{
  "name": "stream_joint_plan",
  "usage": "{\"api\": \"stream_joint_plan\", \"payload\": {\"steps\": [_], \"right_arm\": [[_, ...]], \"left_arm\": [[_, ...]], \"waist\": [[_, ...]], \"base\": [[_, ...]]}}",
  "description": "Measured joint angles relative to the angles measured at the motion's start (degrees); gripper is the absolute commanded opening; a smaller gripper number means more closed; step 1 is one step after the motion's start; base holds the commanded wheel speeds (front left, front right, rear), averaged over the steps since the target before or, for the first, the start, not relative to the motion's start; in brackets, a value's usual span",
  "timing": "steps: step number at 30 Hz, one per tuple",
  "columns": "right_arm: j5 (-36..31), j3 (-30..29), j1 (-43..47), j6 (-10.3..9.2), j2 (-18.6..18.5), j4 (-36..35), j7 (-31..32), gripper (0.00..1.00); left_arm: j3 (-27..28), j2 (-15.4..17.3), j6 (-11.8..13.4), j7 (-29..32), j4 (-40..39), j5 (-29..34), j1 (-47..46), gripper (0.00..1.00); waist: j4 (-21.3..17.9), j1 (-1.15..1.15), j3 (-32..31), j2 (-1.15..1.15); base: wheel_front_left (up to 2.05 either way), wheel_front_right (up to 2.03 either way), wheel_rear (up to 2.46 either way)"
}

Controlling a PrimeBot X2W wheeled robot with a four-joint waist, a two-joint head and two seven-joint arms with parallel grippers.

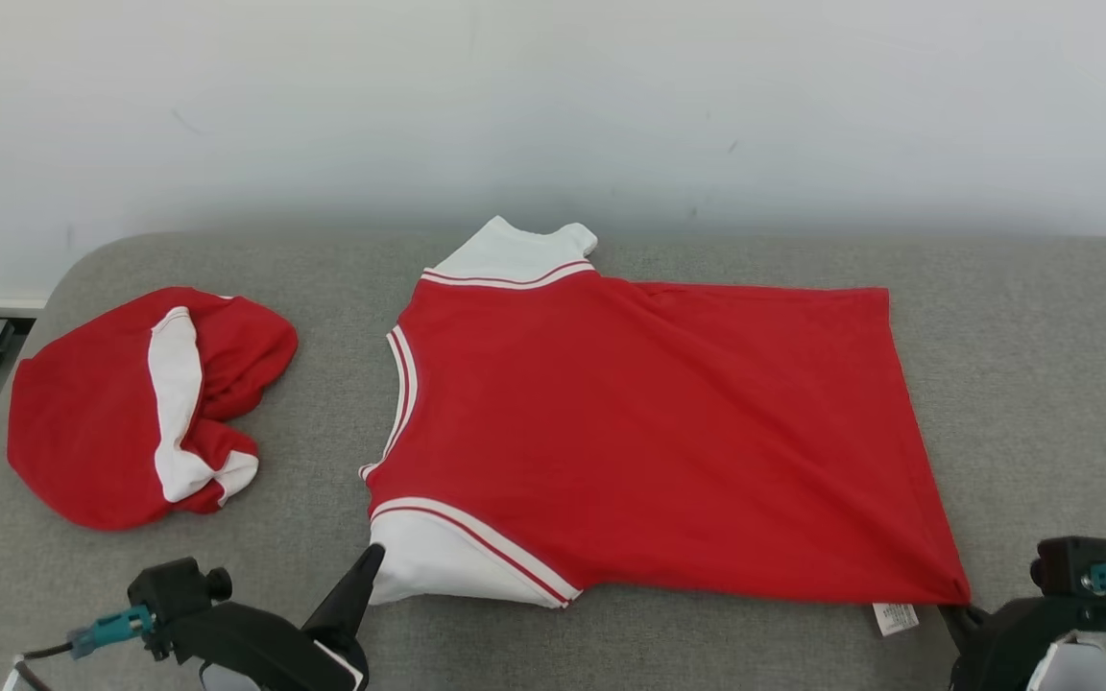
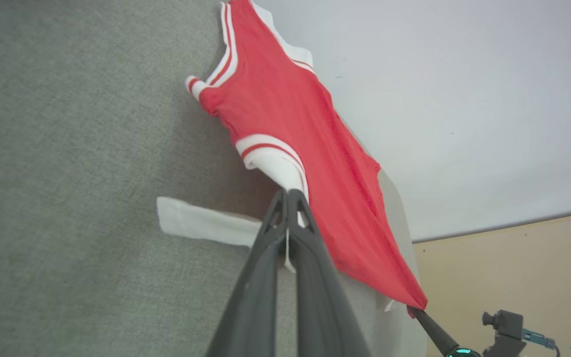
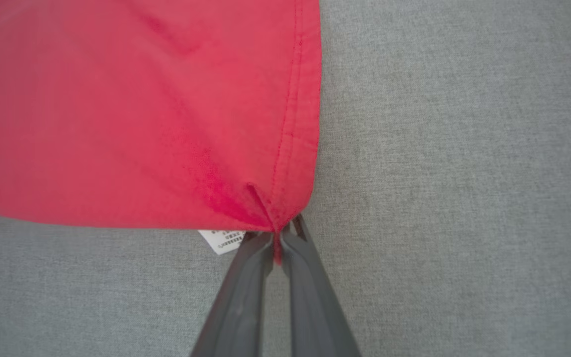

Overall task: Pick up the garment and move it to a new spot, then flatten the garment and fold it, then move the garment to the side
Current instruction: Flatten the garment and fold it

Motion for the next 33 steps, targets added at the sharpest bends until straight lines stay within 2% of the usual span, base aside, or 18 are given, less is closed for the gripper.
{"api": "stream_joint_plan", "payload": {"steps": [11,15,23,24,25,26,27,28,29,33], "right_arm": [[2.2,-3.0,6.0,-3.16,0.8,-9.9,1.5,0.0],[2.2,-2.2,8.3,-3.54,1.0,-10.9,3.6,0.0],[1.6,-1.6,8.8,-4.57,0.9,-12.9,5.9,0.0],[1.5,-1.5,8.8,-4.58,0.9,-13.1,6.4,0.0],[1.2,-1.4,8.8,-4.86,0.9,-13.2,6.6,0.0],[1.0,-1.3,8.8,-5.0,0.9,-13.3,6.9,0.09],[0.7,-1.2,8.8,-5.01,0.9,-13.4,7.2,0.37],[0.2,-1.0,8.8,-5.08,0.9,-13.4,7.4,0.51],[-0.2,-0.9,8.8,-5.23,0.9,-13.4,7.5,1.0],[-1.8,-1.2,8.7,-5.94,0.7,-13.5,7.9,1.0]], "left_arm": [[1.8,1.6,1.1,1.5,-9.3,-3.4,3.1,0.0],[-0.5,3.3,1.7,3.8,-8.6,-1.8,3.9,0.0],[-2.0,3.4,2.6,5.4,-4.4,1.0,5.5,0.0],[-2.0,3.4,2.6,5.4,-3.8,1.2,5.4,0.23],[-2.0,3.3,2.6,5.4,-3.2,1.7,5.4,0.23],[-2.0,3.3,2.6,5.4,-2.6,2.1,5.3,0.47],[-2.0,3.3,2.6,5.4,-2.2,2.5,5.2,1.0],[-1.9,3.2,2.6,5.4,-1.5,3.0,5.0,1.0],[-1.9,3.2,2.6,5.4,-0.7,3.9,4.6,1.0],[-0.5,3.0,2.6,3.7,2.9,7.2,3.1,1.0]], "waist": [[-1.3,0.01,-0.4,0.0],[-1.5,0.02,-0.2,0.0],[-1.6,0.02,1.8,0.0],[-1.6,0.02,2.0,0.01],[-1.5,0.02,2.1,0.01],[-1.5,0.02,2.3,0.0],[-1.5,0.02,2.4,0.01],[-1.4,0.02,2.5,0.01],[-1.4,0.02,2.6,0.01],[-1.3,0.02,2.9,0.01]], "base": [[0.0,0.0,0.0],[0.0,0.0,0.0],[0.0,0.0,0.0],[0.0,0.0,0.0],[0.0,0.0,0.0],[0.0,0.0,0.0],[0.0,0.0,0.0],[0.0,0.0,0.0],[0.0,0.0,0.0],[0.0,0.0,0.0]]}}
